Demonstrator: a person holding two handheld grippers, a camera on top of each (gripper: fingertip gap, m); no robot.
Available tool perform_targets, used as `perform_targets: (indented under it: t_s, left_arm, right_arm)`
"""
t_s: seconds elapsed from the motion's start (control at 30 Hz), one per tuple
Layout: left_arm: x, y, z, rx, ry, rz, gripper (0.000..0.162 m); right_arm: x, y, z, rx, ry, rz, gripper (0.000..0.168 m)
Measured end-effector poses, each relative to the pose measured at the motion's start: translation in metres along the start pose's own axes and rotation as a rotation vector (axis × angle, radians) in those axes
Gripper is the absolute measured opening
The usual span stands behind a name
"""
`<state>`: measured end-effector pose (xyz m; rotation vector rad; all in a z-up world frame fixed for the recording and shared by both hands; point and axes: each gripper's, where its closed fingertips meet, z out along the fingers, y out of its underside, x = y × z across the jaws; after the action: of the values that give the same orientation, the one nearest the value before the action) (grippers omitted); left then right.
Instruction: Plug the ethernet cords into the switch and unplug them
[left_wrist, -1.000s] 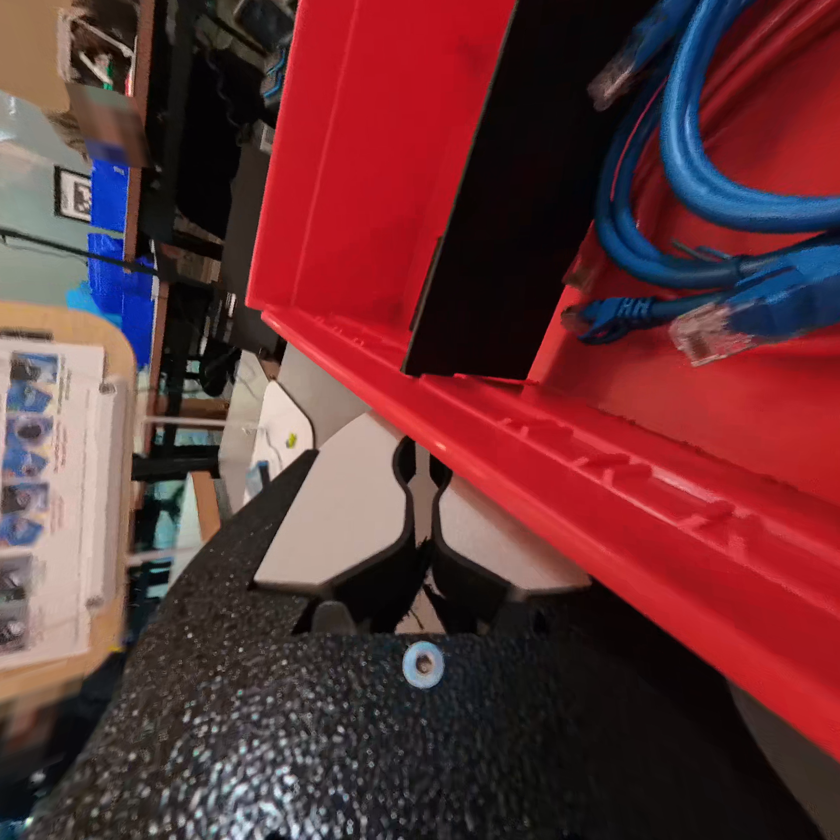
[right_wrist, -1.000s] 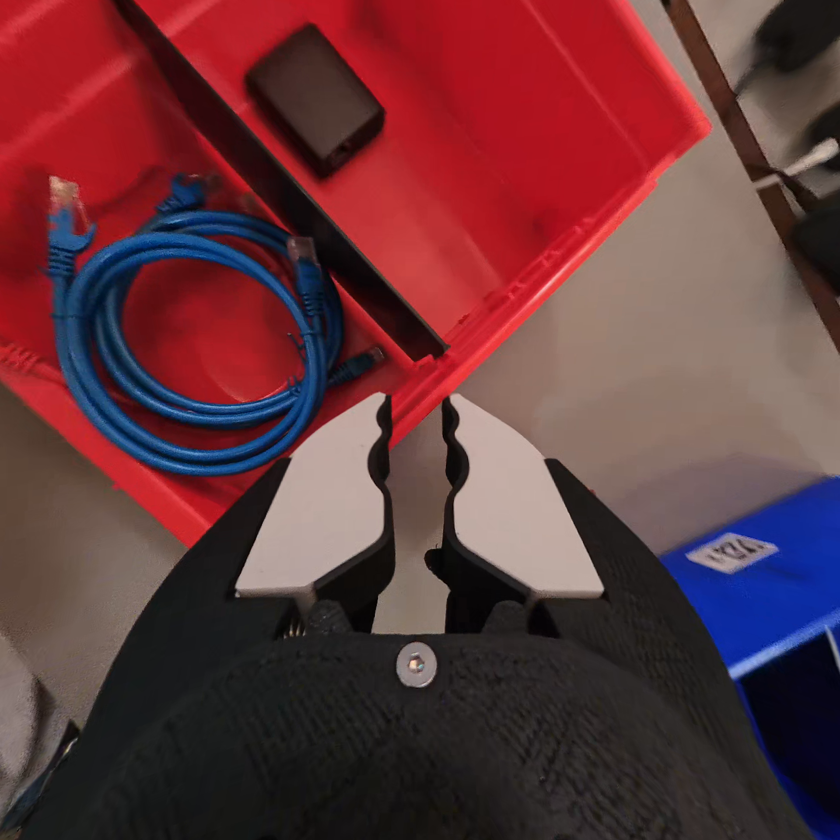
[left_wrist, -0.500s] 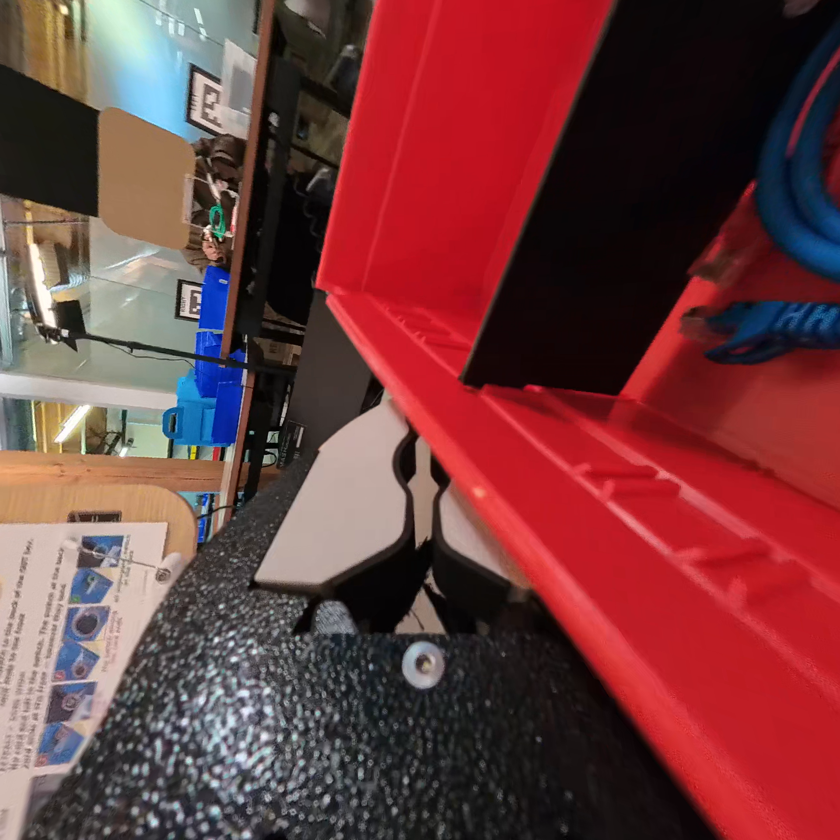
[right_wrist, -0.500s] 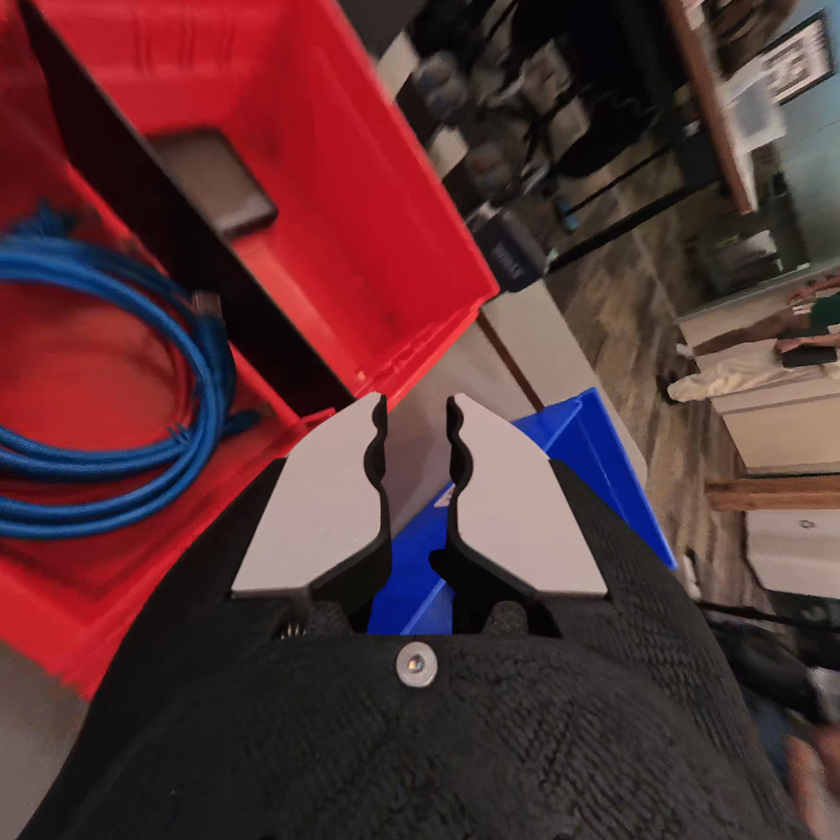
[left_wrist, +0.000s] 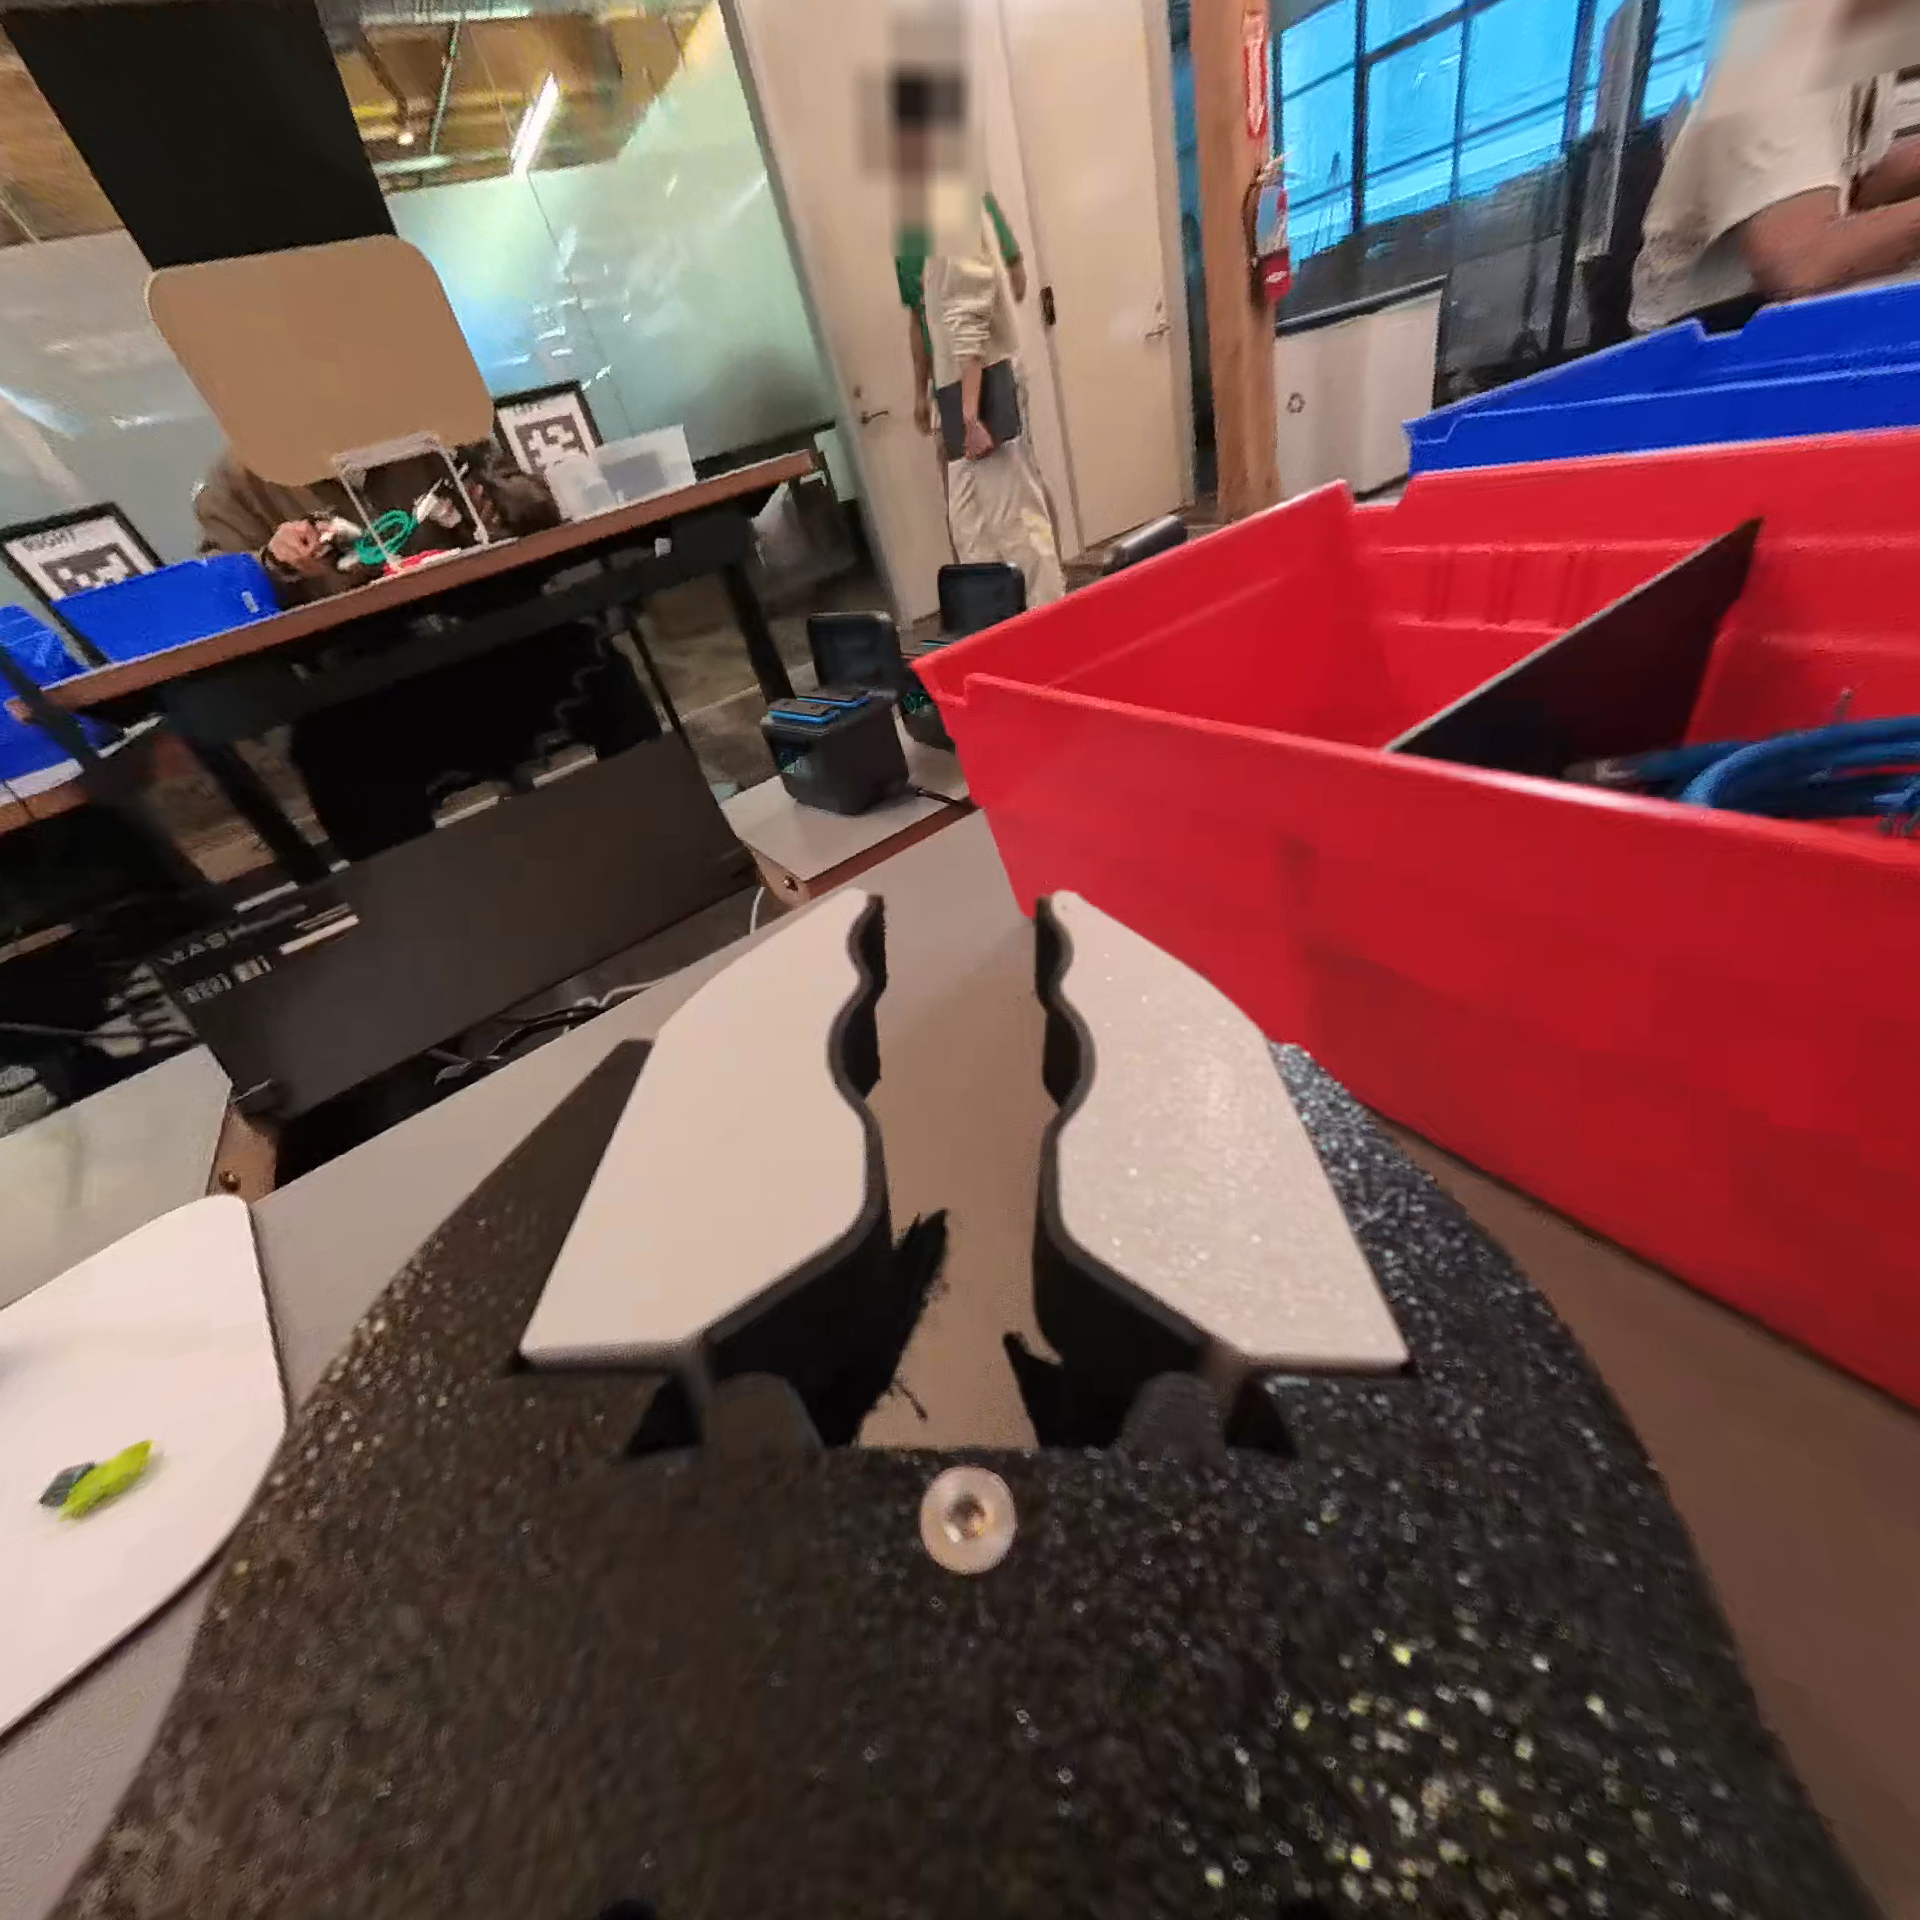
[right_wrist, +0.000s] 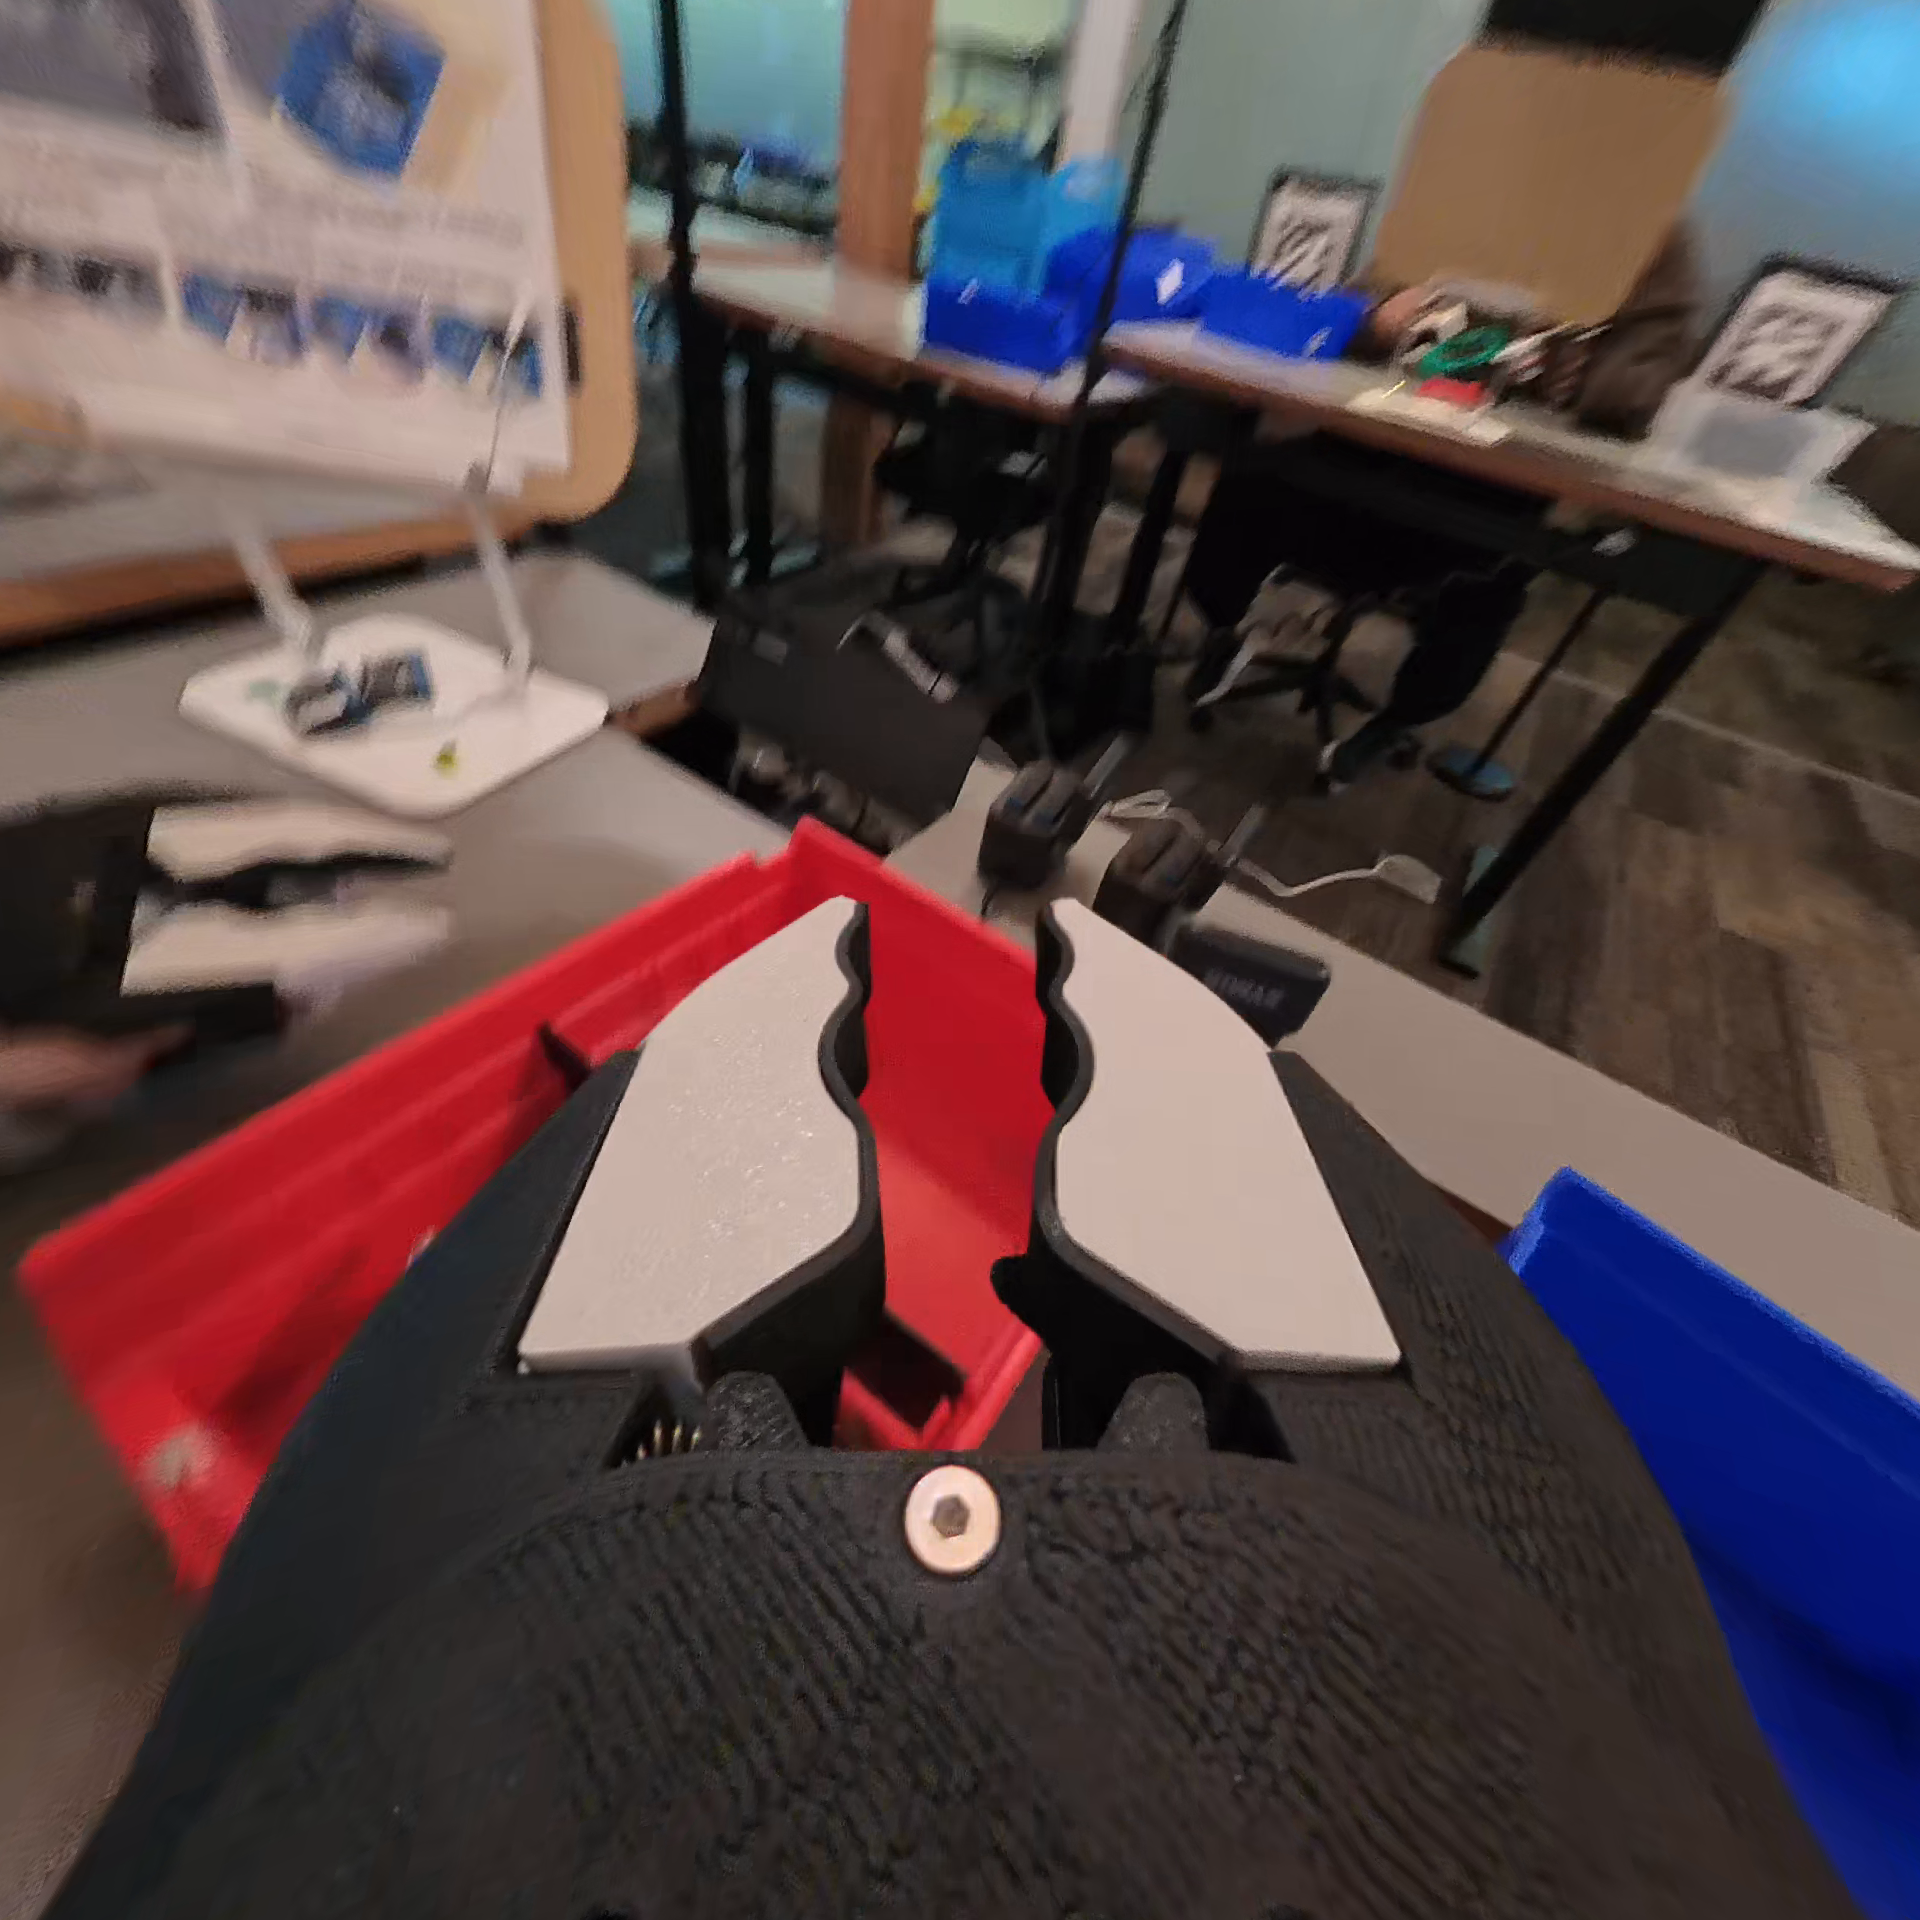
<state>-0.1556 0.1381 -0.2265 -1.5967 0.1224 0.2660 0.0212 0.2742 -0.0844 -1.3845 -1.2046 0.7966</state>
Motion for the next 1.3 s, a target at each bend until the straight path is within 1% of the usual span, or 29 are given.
perform_targets:
  t_s: [0.07,0.1,0.17,0.23,0.27,0.3,0.33,0.37,0.43,0.53,0.67,0.8,0.97,1.1,1.3]
  left_arm:
    - [0.007,0.006,0.002,-0.019,0.012,0.057,0.032]
    - [0.011,0.007,0.003,-0.026,0.024,0.08,0.035]
    - [0.02,0.004,0.002,-0.006,0.058,0.1,0.035]
    - [0.027,0.002,0.001,0.024,0.093,0.14,0.029]
    - [0.032,0.001,0.001,0.037,0.119,0.17,0.022]
    - [0.041,0.001,0.0,0.047,0.164,0.208,0.011]
    - [0.049,0.002,-0.001,0.057,0.205,0.251,0.007]
    - [0.053,0.002,-0.002,0.07,0.209,0.287,0.007]
    - [0.056,0.002,-0.002,0.075,0.195,0.33,0.006]
    - [0.056,-0.001,-0.004,0.093,0.196,0.31,0.004]
    - [0.045,-0.008,-0.006,0.13,0.176,0.22,0.001]
    - [0.038,-0.012,-0.008,0.15,0.163,0.161,0.0]
    - [0.036,-0.012,-0.007,0.15,0.149,0.166,0.0]
    - [0.034,-0.013,-0.008,0.153,0.144,0.152,0.0]
    - [0.036,-0.013,-0.007,0.149,0.152,0.163,0.0]
  right_arm:
    - [0.008,-0.016,0.006,0.077,0.059,0.051,0.028]
    - [0.01,-0.019,0.009,0.076,0.076,0.06,0.029]
    - [0.011,-0.019,0.013,0.088,0.101,0.022,0.028]
    - [0.012,-0.011,0.018,0.054,0.128,-0.014,0.028]
    - [0.011,-0.005,0.02,0.028,0.135,-0.039,0.029]
    - [0.012,0.002,0.022,-0.002,0.146,-0.059,0.029]
    - [0.014,0.01,0.025,-0.041,0.157,-0.073,0.029]
    - [0.017,0.018,0.027,-0.078,0.16,-0.08,0.03]
    - [0.02,0.024,0.03,-0.094,0.15,-0.05,0.03]
    - [0.015,0.027,0.033,-0.09,0.095,-0.016,0.03]
    - [0.012,0.025,0.033,-0.083,0.093,-0.064,0.029]
    - [0.01,0.023,0.032,-0.073,0.085,-0.075,0.029]
    - [0.019,0.031,0.033,-0.113,0.122,-0.038,0.027]
    - [0.019,0.033,0.034,-0.117,0.102,-0.009,0.027]
    - [0.012,0.03,0.035,-0.109,0.086,-0.058,0.027]
